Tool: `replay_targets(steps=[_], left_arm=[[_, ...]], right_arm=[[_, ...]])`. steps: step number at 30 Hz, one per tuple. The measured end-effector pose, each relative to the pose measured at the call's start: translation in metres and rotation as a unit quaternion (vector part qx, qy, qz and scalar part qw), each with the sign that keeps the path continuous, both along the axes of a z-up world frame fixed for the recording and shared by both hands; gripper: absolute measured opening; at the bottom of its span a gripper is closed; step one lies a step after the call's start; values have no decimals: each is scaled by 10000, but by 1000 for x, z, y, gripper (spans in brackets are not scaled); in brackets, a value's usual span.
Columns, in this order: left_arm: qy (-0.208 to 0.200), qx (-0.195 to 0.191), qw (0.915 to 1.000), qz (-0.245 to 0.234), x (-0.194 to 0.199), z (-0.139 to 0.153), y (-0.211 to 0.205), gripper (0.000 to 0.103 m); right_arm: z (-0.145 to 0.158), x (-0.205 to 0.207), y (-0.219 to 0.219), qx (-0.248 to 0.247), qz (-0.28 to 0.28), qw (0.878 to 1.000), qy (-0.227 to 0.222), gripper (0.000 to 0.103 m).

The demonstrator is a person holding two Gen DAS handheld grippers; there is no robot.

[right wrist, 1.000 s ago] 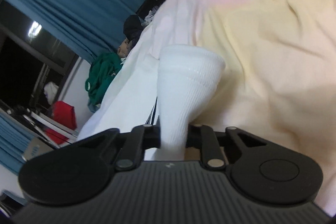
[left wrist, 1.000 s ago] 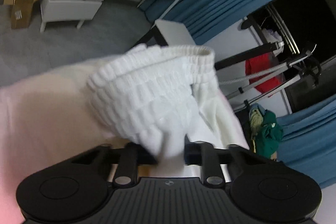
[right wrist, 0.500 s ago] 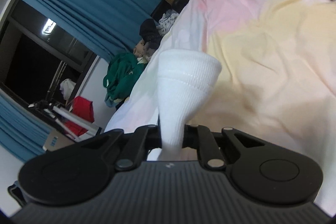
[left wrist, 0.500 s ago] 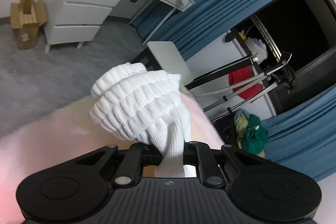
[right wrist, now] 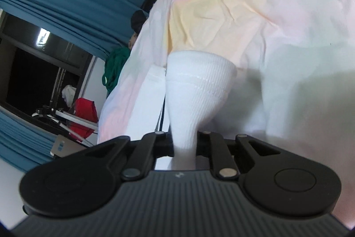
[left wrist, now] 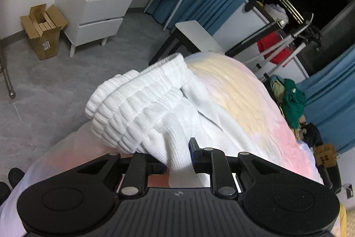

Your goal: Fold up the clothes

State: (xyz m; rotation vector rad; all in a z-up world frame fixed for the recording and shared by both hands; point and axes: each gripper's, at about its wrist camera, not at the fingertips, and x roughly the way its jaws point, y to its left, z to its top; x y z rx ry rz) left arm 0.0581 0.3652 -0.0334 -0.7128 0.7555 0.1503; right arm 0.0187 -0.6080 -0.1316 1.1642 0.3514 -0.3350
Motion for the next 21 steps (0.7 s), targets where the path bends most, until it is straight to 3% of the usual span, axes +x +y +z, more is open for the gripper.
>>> replay_targets(steps=[4, 7, 11, 14, 18, 21], left_arm=[[460, 6, 9989, 31, -6, -11, -9, 33], [720, 293, 9969, -156, -20, -3, -20, 43], [632, 995, 9922, -397, -48, 22, -38, 61], [417, 1500, 9866, -496, -61, 48, -57, 69], [-13, 1989, 9770, -764, -66, 80, -95, 81], [-283, 2076, 9727, -997, -55, 92, -135, 82]], right_arm=[[-16, -2, -2, 116, 53, 9998, -127, 22], [-24, -5, -6, 285, 69, 9990, -345, 25], [-24, 5, -4, 208, 307, 9984, -423, 39], [-19, 16, 1, -78, 539, 9976, -417, 56], [-16, 33, 1, -228, 645, 9967, -429, 57], [-17, 40, 0, -286, 617, 9965, -476, 54]])
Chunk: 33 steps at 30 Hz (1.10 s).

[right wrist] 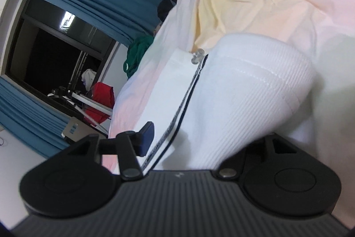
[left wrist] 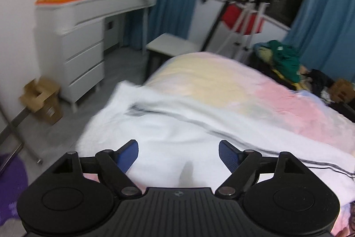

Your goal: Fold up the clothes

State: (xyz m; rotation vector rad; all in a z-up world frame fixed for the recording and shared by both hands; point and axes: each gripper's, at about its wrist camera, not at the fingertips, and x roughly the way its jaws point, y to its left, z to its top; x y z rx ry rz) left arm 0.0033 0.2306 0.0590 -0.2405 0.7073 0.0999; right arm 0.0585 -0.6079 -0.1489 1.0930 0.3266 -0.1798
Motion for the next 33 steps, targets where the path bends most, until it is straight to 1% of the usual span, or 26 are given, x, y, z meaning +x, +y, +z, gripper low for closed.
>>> replay_targets(steps=[1, 2, 3, 4, 6, 7, 12, 15, 17, 19, 20, 21, 23, 26, 29, 30, 33], left_arm=[[-59, 7, 9999, -99, 5, 0, -15, 82], [-109, 28, 9997, -196, 11, -1, -32, 85], [-158, 49, 9994, -292, 18, -2, -49, 89], [-187, 89, 9991, -378, 26, -5, -67, 90], [-211, 226, 9981, -537, 42, -14, -106, 91], [-194, 341, 9975, -592, 51, -24, -124, 91], [-230, 1102, 9906, -781, 88, -61, -209, 90], [-109, 1280, 9862, -1042, 106, -90, -243, 90], [11, 1425, 9832, -1144, 116, -112, -259, 90], [131, 1508, 9811, -1202, 120, -131, -269, 90], [186, 1535, 9803, -1226, 122, -139, -272, 91], [217, 1502, 9814, -1177, 124, -147, -271, 92], [178, 1423, 9832, -1130, 124, -157, -268, 93], [177, 1418, 9831, -1145, 129, -159, -267, 94], [225, 1309, 9841, -1175, 135, -157, -259, 93], [216, 1226, 9854, -1165, 135, -152, -254, 92], [187, 977, 9886, -1132, 132, -135, -239, 91]], right_arm=[[-1, 1, 0, -17, -14, 10000, 0, 47], [-3, 2, 0, -50, -50, 10000, 46, 40], [-5, 2, 0, -65, -105, 9999, 95, 28], [-7, 2, 0, -68, -157, 9998, 120, 22], [-10, 0, 1, -56, -218, 9997, 21, 18], [-11, 0, 2, -113, -227, 9997, 19, 17], [-9, -1, 4, -261, -302, 9992, 51, 16], [-2, 0, 7, -482, -322, 9983, 111, 15], [6, 1, 9, -635, -343, 9973, 152, 15], [17, 2, 13, -882, -335, 9954, 181, 14], [25, 3, 16, -1099, -312, 9932, 205, 14], [34, 5, 20, -1327, -287, 9905, 231, 14], [52, 8, 30, -1738, -267, 9841, 253, 14], [82, 9, 48, -2299, -273, 9726, 209, 14], [116, 10, 77, -2866, -247, 9577, 89, 14], [129, 9, 89, -3079, -208, 9512, 22, 13], [165, 6, 135, -3750, -7, 9267, -225, 13]])
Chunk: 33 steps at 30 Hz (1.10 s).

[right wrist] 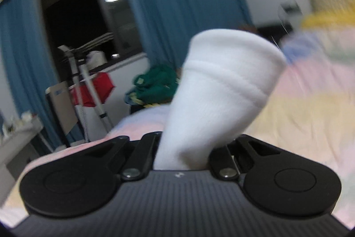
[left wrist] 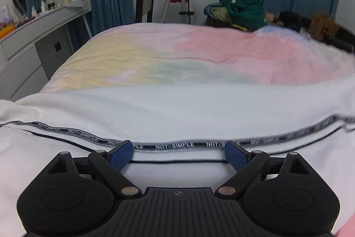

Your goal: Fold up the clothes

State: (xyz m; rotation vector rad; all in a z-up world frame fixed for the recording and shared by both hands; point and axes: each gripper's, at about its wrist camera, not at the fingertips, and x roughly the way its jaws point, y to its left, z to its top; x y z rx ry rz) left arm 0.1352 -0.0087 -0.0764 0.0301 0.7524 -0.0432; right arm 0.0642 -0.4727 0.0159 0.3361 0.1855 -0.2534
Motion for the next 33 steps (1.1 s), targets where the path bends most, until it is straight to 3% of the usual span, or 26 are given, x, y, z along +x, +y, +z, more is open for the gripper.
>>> replay_targets(steps=[3, 7, 11, 15, 18, 23, 27, 29, 32, 33], left_arm=[[-201, -332, 9992, 78, -7, 26, 20, 91], [-621, -590, 9961, 206, -22, 60, 48, 91], [-880, -1000, 9905, 334, -39, 84, 83, 92], [-974, -1350, 9848, 490, -49, 93, 110, 92], [-916, -1580, 9815, 570, -47, 94, 121, 92], [-838, -1689, 9809, 482, -49, 91, 119, 92], [-774, -1593, 9838, 293, -50, 85, 108, 92], [-775, -1498, 9854, 237, -50, 83, 103, 92], [-817, -1370, 9869, 237, -52, 82, 97, 92], [-839, -1324, 9873, 240, -53, 82, 96, 92]], right_arm=[[29, -4, 61, -701, 433, 9965, -147, 13], [37, -4, 159, -1474, 1229, 9814, -36, 13], [-7, -1, 249, -1871, 2088, 9583, 555, 14], [-83, 8, 315, -2446, 2660, 9138, 1857, 15], [-96, 0, 331, -3111, 2592, 8970, 1772, 16], [-70, -5, 315, -2625, 2675, 9176, 1325, 16], [-84, -2, 331, -2710, 3028, 8966, 1762, 19], [-82, -4, 331, -2620, 3050, 8997, 1702, 23], [-64, -5, 320, -1906, 3380, 9025, 1869, 45], [-58, -10, 315, -1628, 3589, 8998, 1870, 65]])
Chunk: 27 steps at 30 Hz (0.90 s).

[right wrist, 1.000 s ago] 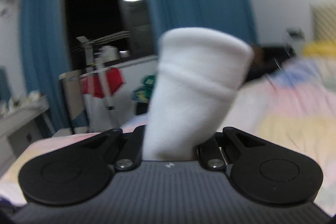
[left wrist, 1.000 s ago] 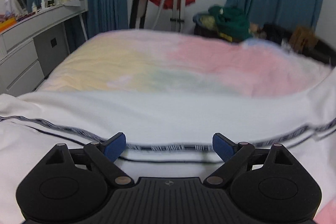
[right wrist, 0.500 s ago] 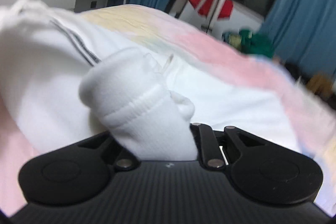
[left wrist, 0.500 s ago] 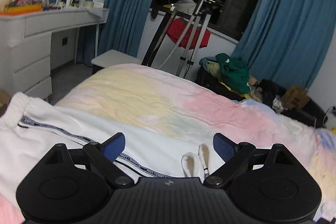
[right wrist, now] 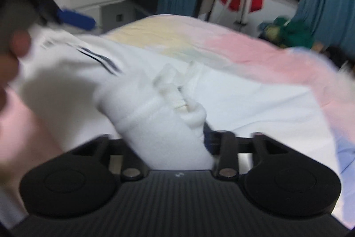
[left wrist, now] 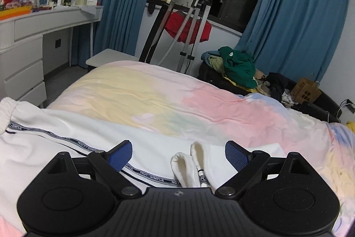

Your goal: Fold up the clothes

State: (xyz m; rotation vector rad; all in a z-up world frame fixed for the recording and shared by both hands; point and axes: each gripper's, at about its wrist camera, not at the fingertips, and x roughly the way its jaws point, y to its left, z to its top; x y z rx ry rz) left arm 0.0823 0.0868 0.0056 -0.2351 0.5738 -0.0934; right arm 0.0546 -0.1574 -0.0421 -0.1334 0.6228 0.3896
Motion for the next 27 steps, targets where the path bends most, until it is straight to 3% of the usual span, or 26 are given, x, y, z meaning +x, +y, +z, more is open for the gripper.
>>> replay_targets(steps=[1, 5, 8, 11, 14, 15, 18, 22, 27], left_arm=[[-9, 58, 10000, 11, -1, 0, -2, 92], [-73, 254, 9996, -41, -9, 2, -9, 92], [-3, 444, 9990, -113, -16, -5, -20, 93], [219, 742, 9968, -179, -15, -20, -34, 93], [443, 1051, 9931, -254, -11, -35, -49, 93], [508, 1150, 9917, -273, -8, -40, -52, 93], [729, 1379, 9873, -305, -1, -56, -62, 93], [805, 1494, 9850, -300, 5, -64, -62, 93], [821, 1181, 9893, -258, 10, -61, -51, 93]], right_arm=[[6, -6, -5, 261, 138, 9995, 113, 74], [30, -37, -26, 968, 354, 9947, 65, 76], [42, -39, -52, 1301, -8, 9915, -61, 76], [39, -23, -74, 1181, -751, 9901, -69, 75], [23, -4, -88, 1120, -1277, 9850, 291, 74], [17, 1, -89, 1127, -1347, 9835, 437, 69], [-4, 15, -80, 983, -1339, 9826, 826, 58], [-16, 18, -63, 680, -1255, 9855, 922, 58], [-9, 12, -63, 767, -1261, 9856, 828, 59]])
